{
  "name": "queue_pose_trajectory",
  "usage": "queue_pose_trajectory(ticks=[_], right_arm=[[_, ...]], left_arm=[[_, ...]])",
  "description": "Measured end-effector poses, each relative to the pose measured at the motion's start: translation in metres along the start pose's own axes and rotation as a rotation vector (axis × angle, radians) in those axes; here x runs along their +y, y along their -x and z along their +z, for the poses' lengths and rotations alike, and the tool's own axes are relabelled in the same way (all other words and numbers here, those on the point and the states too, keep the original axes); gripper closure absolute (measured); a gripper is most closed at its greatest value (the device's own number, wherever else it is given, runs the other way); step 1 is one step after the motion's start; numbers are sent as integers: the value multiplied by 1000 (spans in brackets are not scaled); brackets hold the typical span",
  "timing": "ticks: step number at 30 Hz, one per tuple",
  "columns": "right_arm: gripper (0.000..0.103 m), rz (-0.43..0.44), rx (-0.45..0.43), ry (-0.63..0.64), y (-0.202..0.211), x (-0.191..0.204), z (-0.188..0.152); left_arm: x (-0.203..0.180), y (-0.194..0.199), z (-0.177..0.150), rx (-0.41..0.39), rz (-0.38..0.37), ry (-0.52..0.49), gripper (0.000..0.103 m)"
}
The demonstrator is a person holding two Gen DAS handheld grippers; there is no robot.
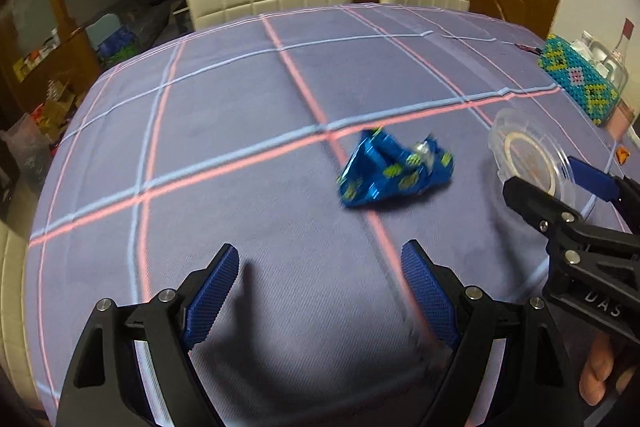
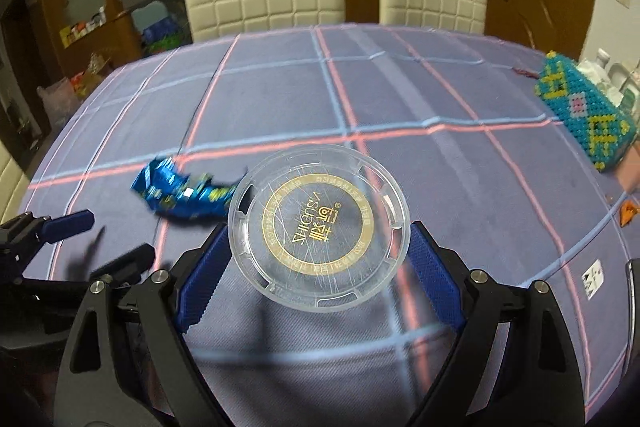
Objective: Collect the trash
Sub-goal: 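Grasp the blue foil wrapper with the left tool while the right tool grasps the clear lid, then lift the blue wrapper with the left tool while the right tool lifts the clear lid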
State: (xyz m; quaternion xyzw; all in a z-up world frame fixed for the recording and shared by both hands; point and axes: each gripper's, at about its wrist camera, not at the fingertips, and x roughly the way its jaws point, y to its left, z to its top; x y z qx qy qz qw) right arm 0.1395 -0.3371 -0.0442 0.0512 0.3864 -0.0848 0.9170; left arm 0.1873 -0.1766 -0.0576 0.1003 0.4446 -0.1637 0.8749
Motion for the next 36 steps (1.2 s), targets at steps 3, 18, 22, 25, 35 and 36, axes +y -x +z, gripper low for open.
queue_pose_trajectory(ticks=[3,18,22,25,35,36], right_arm=[[16,10,-3,-26,-3,-8,8],[16,23,8,-56,-19,-23,26],[16,34,22,-62,-22,-23,24],[16,25,21,-57,-22,-22,22],[16,-21,11,1,-17,-13,12],[16,-10,16,1,-16,-11,9]], left_arm=[[-8,-13,11,16,-12,-20,22],[-38,-39,50,-8,-1,-126,28],[-44,-33,47,-14,-74,-150,59],[-52,-28,41,-25,-77,-191,61],[-45,-11,16,-52,-28,-209,62],[-41,-9,14,-54,-23,-202,62]])
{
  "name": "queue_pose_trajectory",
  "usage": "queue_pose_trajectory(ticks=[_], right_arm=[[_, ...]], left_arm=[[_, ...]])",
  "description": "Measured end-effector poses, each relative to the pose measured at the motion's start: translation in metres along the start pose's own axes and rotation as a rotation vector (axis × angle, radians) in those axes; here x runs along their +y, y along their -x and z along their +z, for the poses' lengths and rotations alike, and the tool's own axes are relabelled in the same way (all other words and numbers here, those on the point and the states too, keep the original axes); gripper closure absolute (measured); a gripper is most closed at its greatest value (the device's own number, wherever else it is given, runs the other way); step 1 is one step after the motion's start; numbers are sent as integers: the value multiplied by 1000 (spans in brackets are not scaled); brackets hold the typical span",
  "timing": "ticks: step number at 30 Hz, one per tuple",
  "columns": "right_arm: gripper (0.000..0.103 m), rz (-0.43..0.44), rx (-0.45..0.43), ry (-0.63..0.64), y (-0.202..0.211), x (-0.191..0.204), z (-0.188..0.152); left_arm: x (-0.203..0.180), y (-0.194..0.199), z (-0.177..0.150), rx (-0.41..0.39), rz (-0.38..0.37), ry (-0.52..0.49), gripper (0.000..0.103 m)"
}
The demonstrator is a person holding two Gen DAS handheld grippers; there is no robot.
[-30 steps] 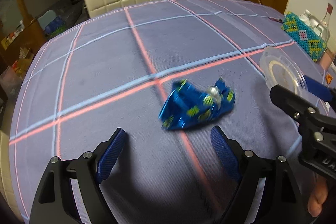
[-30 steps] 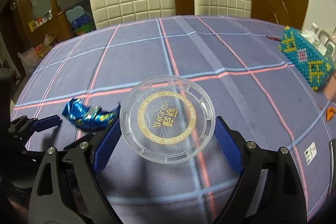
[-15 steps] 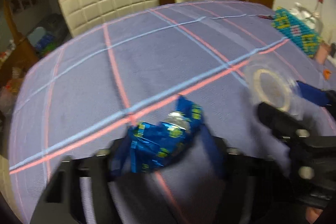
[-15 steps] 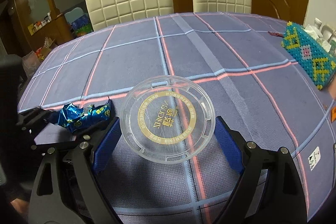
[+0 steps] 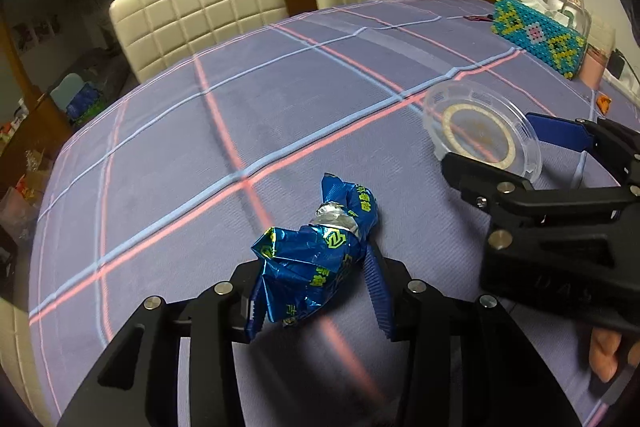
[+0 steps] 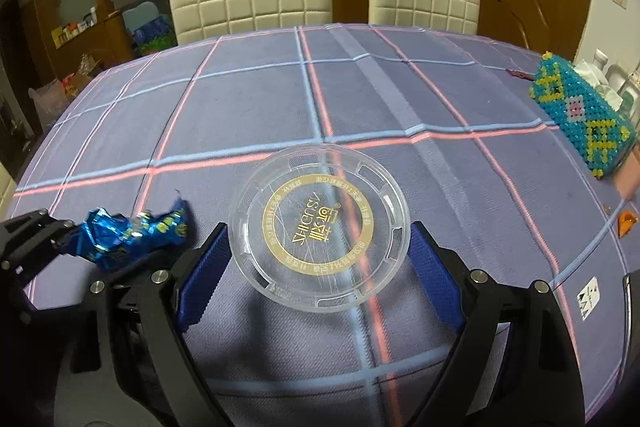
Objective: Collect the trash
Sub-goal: 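Lift the blue wrapper with the left tool while the right tool lifts the clear lid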
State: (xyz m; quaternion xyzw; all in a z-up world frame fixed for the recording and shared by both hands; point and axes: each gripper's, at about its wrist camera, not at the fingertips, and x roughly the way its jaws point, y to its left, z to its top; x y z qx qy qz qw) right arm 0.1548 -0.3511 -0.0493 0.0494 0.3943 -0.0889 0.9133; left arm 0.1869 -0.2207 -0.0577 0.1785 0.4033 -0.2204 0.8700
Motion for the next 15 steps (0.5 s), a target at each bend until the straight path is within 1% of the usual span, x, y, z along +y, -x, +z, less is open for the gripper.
queue_pose_trajectory(ticks=[4,7,11,15], right_arm=[[16,59,6,-13,8,8,-7],[16,78,1,22,16,24,-16],[16,119,5,55,24,46,-27],[16,150,-6,78,34,62,-33]], left_arm=[[15,20,-15,-24,30,48,62],[21,37,-31,-54,97,56,62],[31,50,-49,-64,127,82,62],[44,63,-63,-64,146,135,62]])
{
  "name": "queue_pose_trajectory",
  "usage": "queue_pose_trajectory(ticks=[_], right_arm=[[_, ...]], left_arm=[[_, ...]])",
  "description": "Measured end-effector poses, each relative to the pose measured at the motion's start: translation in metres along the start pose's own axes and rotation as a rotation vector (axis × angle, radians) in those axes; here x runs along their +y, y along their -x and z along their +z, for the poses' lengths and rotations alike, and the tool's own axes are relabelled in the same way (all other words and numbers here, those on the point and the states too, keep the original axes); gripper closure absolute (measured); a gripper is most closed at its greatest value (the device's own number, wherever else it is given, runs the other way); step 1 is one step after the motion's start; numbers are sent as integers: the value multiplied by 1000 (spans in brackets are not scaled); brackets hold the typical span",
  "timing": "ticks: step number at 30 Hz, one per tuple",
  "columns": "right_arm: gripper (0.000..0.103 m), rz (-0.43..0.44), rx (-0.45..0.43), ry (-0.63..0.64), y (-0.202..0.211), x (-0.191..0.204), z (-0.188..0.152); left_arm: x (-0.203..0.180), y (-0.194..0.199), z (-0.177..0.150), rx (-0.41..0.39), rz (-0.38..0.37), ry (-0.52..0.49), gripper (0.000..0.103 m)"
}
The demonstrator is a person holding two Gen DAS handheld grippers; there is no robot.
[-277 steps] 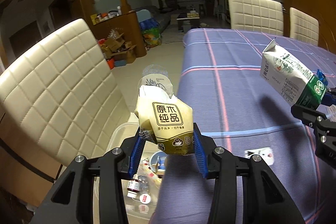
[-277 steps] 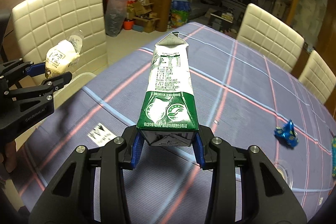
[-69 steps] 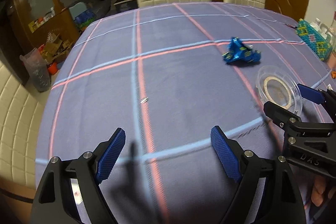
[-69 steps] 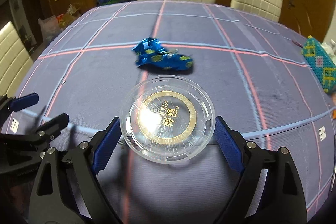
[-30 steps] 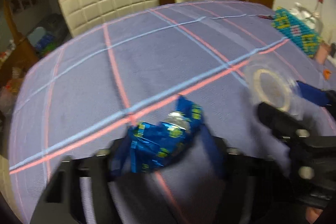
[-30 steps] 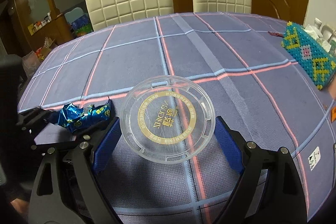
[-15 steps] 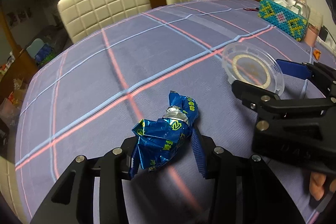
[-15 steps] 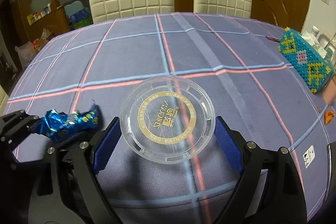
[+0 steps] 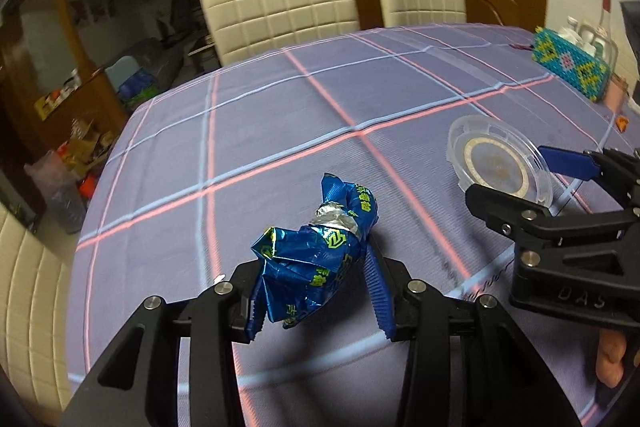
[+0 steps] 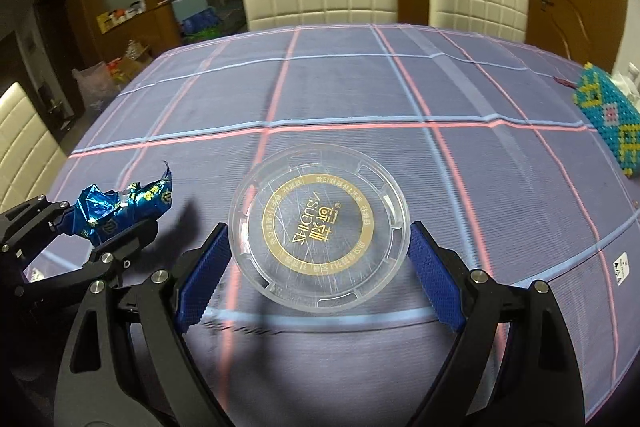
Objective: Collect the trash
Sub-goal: 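Lift the blue wrapper with the left tool while the right tool lifts the clear lid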
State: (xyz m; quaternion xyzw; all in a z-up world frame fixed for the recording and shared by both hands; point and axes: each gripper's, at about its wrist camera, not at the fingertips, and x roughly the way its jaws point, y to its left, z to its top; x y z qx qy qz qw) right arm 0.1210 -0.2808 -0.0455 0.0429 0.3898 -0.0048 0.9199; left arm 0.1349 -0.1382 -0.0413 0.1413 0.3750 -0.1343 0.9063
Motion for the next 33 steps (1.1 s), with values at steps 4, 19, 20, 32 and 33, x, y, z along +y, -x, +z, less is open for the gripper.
queue_pose_trajectory(ticks=[4,19,20,32,33], right_arm=[[16,19,3,22,5,12,-5],[16,86,51,95,14,63,-22],[16,89,50,107,14,68,-23],[16,142,63,254,19,148,-29],[16,148,65,268,20,156,-30]], left_arm=[[11,10,-8,-4,26,36,62],[70,39,-45,-1,34,213,62],[75,41,-49,-1,33,226,62],[141,58,-91,5,140,367,62],[147,61,-94,1,144,381,62]])
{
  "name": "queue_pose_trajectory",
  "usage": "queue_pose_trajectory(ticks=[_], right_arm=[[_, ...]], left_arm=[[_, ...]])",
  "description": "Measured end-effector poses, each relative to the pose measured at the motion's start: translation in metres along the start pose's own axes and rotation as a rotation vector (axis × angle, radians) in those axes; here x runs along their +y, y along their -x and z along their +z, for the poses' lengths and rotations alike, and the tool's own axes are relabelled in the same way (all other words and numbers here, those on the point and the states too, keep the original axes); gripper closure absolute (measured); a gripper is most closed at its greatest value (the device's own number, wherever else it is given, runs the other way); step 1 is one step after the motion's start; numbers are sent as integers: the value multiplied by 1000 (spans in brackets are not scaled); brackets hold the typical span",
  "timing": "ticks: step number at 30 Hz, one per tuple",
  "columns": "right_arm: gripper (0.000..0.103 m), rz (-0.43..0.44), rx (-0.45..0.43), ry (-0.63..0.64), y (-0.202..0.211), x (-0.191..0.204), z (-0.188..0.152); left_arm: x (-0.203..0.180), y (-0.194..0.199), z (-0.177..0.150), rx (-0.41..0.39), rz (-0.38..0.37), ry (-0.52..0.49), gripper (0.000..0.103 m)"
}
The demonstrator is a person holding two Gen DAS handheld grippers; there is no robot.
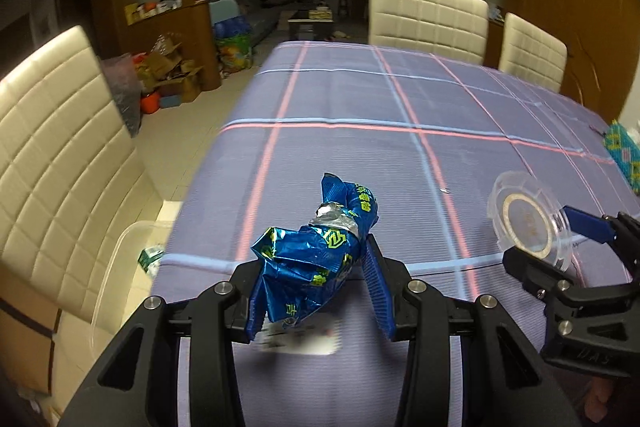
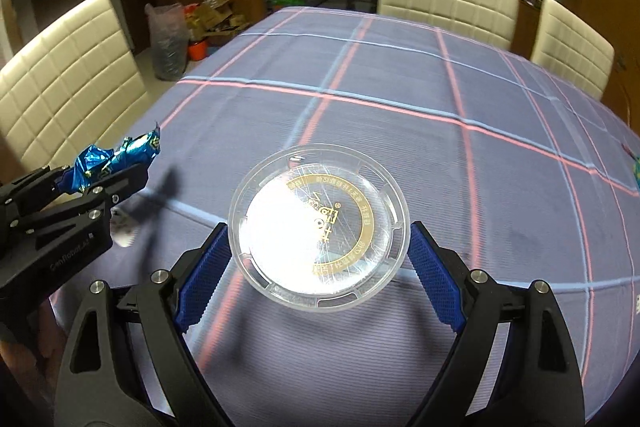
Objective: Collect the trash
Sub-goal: 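Lift the blue wrapper with the left tool while the right tool lifts the clear lid, then carry the wrapper and lid over the clear bin and release both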
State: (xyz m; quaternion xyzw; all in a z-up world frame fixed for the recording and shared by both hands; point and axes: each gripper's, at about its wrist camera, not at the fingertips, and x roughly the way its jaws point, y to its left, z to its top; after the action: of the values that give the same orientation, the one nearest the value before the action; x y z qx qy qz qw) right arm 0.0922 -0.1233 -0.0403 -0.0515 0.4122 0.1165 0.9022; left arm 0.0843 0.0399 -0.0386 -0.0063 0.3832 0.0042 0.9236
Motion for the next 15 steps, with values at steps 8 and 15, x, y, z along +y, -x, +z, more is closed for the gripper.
queue_pose_trajectory(ticks=[8,15], right_arm=[[16,37,-8,102,3,55,8],[16,60,-29,166,7,91,21]], left_arm=[[46,14,-7,-23,68,69,62],[83,25,-13,-34,123,131,62]])
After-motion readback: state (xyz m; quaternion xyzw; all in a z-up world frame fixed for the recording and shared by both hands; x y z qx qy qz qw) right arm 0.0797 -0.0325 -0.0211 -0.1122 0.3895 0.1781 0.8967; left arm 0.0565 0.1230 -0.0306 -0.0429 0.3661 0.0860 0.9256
